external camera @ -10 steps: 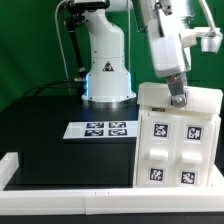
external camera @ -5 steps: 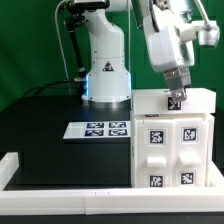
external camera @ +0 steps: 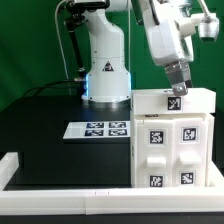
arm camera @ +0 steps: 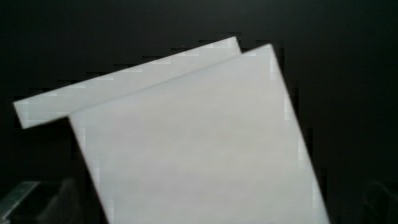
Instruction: Assemble cabinet
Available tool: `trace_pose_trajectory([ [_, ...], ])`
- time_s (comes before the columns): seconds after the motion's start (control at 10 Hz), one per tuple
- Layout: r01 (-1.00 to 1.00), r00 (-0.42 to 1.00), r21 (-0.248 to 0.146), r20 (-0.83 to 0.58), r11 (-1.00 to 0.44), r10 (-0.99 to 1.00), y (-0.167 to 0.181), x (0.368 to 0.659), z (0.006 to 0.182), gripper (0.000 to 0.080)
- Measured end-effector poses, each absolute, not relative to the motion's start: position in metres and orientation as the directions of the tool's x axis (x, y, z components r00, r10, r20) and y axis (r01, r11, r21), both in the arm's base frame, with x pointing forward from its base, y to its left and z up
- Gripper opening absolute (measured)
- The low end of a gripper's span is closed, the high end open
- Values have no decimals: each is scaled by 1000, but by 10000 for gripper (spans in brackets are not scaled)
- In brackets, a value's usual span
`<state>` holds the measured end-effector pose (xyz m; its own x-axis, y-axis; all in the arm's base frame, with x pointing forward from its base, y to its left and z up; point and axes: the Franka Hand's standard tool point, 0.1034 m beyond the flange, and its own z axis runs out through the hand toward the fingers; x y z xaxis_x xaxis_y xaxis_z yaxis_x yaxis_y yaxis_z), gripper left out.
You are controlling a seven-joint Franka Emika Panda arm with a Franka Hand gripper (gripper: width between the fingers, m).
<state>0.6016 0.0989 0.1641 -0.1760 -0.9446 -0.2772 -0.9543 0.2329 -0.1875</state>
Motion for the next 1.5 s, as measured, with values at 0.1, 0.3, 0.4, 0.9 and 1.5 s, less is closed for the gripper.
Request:
trace_pose_trajectory([
  [0.1, -975, -93, -172, -270, 143, -958, 100, 603, 167, 797],
  [0.3, -979, 30, -205, -252, 23, -967, 101, 605, 173, 797],
  [0.4, -972, 110, -227, -233, -56, -966, 100, 603, 174, 797],
  [0.9, -675, 715, -284, -27, -681, -699, 104, 613, 180, 797],
  [1.5, -504, 838, -283, 68, -816, -542, 89, 602, 177, 797],
])
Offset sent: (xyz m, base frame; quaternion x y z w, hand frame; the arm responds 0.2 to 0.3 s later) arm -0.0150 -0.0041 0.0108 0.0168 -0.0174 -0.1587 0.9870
